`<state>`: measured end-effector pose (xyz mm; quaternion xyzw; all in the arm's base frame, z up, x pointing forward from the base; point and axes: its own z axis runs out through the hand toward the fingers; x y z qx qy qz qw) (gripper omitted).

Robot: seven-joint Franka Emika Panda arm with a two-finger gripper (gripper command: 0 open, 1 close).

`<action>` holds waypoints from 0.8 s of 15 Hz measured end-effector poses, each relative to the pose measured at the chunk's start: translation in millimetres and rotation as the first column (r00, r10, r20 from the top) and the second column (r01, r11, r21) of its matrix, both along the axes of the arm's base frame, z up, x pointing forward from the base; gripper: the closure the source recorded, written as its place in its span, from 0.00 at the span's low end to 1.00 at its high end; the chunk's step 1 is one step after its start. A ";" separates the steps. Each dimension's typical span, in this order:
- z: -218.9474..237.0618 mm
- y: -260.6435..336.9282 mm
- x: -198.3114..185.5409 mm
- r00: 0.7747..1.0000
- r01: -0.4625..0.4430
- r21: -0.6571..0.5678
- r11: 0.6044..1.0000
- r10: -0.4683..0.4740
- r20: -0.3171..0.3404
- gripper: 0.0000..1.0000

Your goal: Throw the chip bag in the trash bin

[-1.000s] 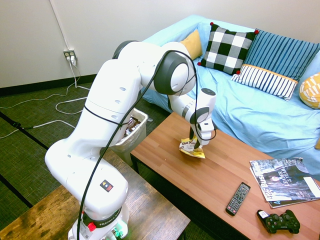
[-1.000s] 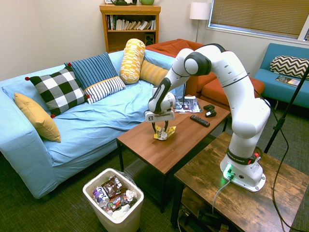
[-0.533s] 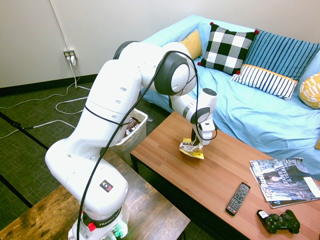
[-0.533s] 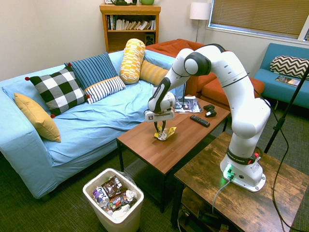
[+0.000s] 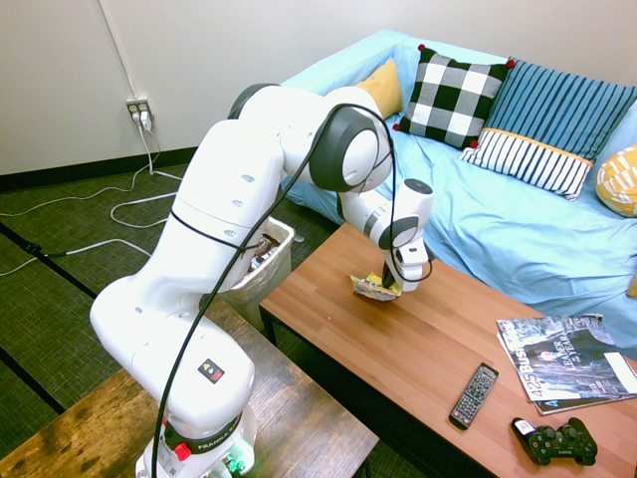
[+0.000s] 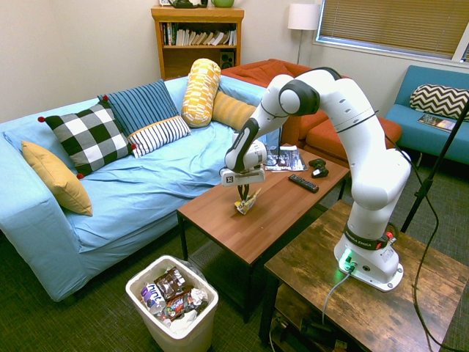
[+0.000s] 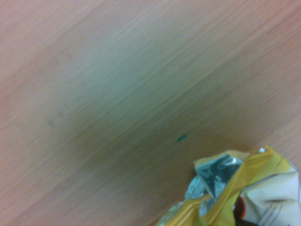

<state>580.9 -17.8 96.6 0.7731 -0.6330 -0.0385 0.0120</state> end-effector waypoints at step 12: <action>216.7 196.7 -2.2 0.928 -0.273 -0.151 0.950 0.302 0.220 1.00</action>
